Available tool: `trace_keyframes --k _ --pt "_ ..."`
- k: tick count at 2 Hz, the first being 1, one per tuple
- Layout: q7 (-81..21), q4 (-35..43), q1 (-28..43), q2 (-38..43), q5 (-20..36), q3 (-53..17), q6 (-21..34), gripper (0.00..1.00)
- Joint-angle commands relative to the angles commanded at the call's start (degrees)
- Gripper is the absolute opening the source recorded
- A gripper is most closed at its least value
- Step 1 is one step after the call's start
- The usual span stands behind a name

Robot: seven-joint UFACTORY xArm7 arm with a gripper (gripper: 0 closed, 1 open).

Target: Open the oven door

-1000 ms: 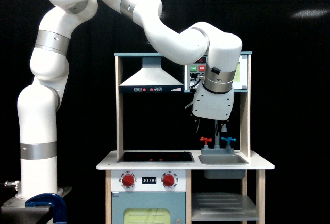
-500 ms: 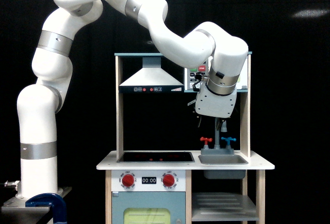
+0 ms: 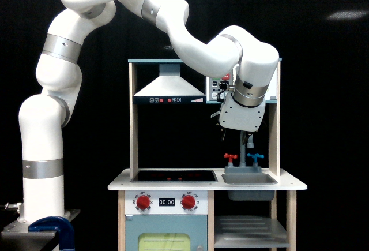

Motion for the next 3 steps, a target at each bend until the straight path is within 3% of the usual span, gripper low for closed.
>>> trace_keyframes --k 1,2,3 --pt "5.22 3.04 -0.16 -0.95 0.01 3.57 0.04 1.00" --pt "17.31 13.98 1.39 0.31 0.56 9.31 1.14 1.00" --pt "25.66 19.39 3.39 0.94 0.32 14.51 -1.07 1.00"
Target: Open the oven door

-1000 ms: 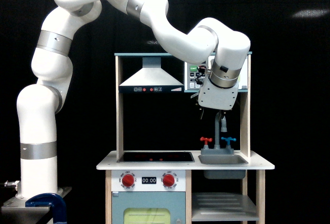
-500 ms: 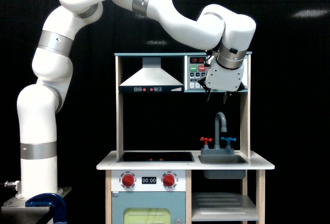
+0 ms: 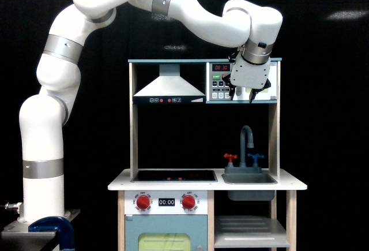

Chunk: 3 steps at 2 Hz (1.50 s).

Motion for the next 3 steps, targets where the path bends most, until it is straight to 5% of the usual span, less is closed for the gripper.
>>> trace_keyframes --k 3 --pt "9.24 7.65 1.10 1.78 -1.72 6.13 -1.44 1.00"
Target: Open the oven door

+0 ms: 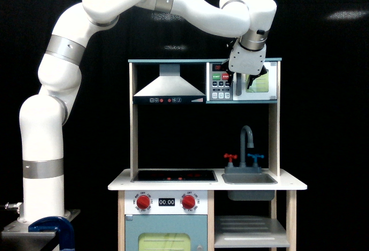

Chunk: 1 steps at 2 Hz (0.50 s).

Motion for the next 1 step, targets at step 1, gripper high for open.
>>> trace_keyframes --k 1 --pt "-0.13 -1.11 -0.60 -0.67 -0.21 0.88 -0.50 0.00"
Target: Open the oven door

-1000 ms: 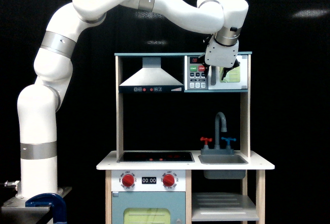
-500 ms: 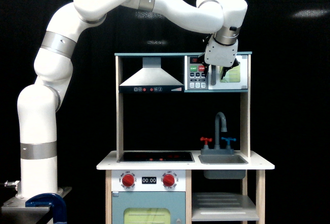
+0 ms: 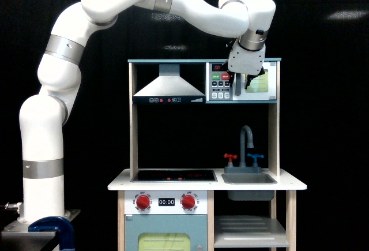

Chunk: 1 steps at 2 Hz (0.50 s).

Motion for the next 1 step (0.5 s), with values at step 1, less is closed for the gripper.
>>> trace_keyframes --k 1 --pt "-0.04 0.12 -1.11 0.09 -0.35 1.00 0.11 0.00"
